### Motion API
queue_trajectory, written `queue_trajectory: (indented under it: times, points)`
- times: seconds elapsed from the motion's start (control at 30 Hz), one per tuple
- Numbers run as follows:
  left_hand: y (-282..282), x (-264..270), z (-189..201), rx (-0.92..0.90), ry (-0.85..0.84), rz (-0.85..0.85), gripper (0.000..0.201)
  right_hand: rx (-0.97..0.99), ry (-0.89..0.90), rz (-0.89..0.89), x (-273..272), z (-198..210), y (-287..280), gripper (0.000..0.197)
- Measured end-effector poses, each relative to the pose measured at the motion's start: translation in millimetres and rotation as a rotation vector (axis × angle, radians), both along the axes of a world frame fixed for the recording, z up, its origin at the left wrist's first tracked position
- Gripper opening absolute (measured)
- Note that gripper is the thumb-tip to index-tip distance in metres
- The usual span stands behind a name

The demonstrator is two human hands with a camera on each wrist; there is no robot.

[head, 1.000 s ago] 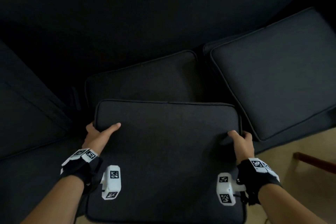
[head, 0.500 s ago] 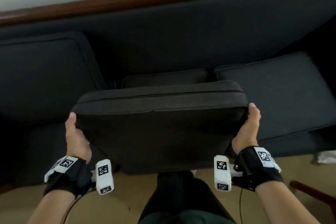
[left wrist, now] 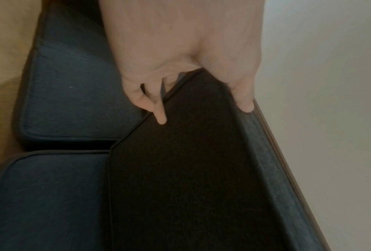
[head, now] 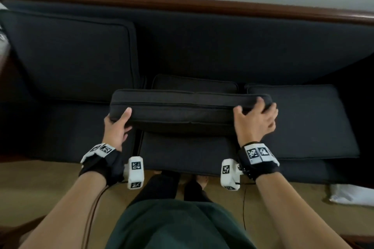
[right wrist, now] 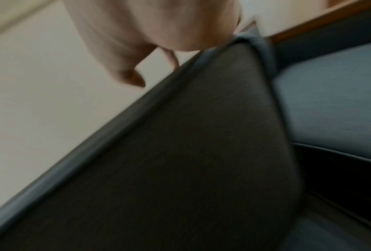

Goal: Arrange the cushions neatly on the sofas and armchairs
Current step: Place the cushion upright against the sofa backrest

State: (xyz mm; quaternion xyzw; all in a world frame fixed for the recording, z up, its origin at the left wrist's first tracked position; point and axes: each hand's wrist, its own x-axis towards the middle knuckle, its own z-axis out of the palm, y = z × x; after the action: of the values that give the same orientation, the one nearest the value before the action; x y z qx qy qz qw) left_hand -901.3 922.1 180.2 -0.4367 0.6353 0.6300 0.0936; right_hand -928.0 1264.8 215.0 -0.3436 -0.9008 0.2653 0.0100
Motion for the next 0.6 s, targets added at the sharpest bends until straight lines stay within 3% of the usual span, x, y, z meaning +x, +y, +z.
queue_trajectory:
  times: [0.07, 0.17, 0.27, 0.37, 0.47, 0.6]
  points:
    - [-5.9, -6.3, -0.6, -0.024, 0.003, -0.053, 0.080, 0.076, -0.015, 0.319, -6.0, 7.4, -38.8, 0.077]
    - [-23.5, -12.4, 2.5, -0.096, -0.025, -0.175, 0.100, 0.068, -0.168, 0.859, -20.8, 10.0, -103.8, 0.103]
    - [-40.5, -13.0, 4.2, -0.172, -0.072, -0.311, 0.084, 0.204, -0.285, 1.145, -35.7, 7.0, -167.7, 0.124]
    - [-61.5, -14.8, -2.1, -0.074, -0.001, -0.424, 0.104, 0.382, -0.321, 1.231, -42.8, -0.2, -222.1, 0.132]
    - [-89.0, -17.9, -11.3, -0.076, 0.007, -0.611, 0.132, 0.416, -0.291, 1.163, -47.2, -3.8, -249.1, 0.113]
    - [-115.2, -30.1, -6.7, -0.235, 0.027, -0.983, 0.133, 0.295, -0.213, 1.069, -48.2, 1.6, -240.8, 0.089]
